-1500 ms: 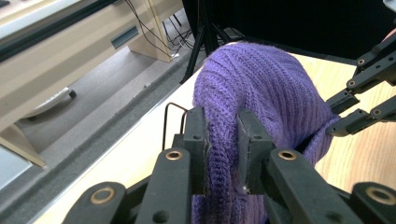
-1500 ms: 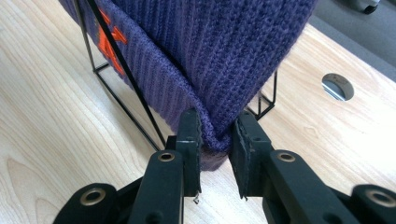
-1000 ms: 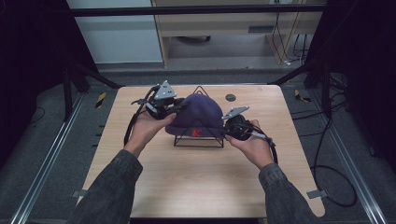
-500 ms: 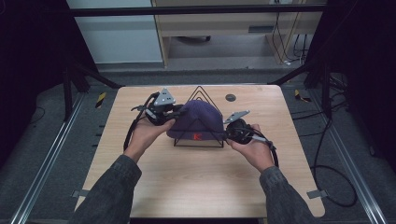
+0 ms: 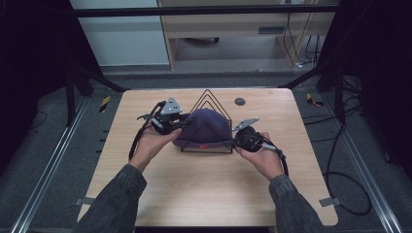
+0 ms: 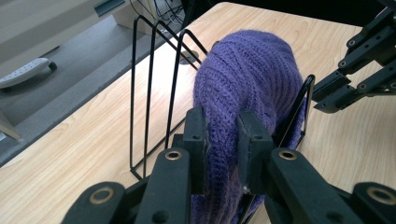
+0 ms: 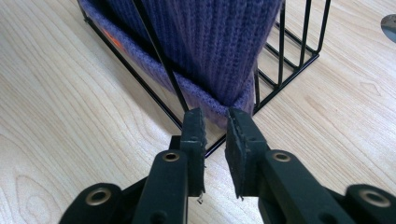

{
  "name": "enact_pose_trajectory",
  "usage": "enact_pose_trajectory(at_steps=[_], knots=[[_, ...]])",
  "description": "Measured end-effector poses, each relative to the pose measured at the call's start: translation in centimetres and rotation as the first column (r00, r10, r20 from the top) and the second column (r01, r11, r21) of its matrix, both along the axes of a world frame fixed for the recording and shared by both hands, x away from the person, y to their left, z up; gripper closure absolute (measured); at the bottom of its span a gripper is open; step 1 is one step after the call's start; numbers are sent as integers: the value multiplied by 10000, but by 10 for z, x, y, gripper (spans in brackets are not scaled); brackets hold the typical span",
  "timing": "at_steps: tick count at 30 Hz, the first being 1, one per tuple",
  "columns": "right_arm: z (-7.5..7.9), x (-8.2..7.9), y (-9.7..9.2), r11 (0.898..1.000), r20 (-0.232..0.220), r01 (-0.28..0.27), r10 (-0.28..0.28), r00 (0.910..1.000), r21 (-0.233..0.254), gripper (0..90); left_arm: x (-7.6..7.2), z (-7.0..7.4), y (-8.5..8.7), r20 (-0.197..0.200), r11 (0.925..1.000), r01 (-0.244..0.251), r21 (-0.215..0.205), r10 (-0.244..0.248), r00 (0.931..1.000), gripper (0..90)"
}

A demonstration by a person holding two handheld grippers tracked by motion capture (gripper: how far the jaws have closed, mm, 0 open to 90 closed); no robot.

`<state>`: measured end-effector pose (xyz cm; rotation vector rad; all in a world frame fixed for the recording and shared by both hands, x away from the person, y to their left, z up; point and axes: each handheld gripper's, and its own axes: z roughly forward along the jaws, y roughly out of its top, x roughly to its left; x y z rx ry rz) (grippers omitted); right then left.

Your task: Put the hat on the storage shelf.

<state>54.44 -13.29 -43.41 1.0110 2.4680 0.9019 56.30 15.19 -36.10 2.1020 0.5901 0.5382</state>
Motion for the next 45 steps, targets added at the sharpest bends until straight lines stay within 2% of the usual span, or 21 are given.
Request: enact_pose_trajectory(at_steps=[18, 24, 38, 45], knots=[[-1, 0, 0, 10000, -88, -9, 9, 10000, -9, 795, 0, -6, 0, -70, 9999, -103, 131, 103, 9999, 701], [-2, 0, -2, 10000, -96, 31, -32, 9999, -63, 784, -1, -11, 4, -126, 9999, -151, -43, 151, 9998, 681], [-6, -9, -11, 9996, -170, 267, -266, 9995, 34, 759, -10, -8, 10, 6, 9998, -173, -60, 174, 9998, 655], [-7, -14, -17, 9995, -143, 298, -296, 9995, 101, 753, -18, 0, 19, 98, 9991, -301, -299, 304, 9995, 650]])
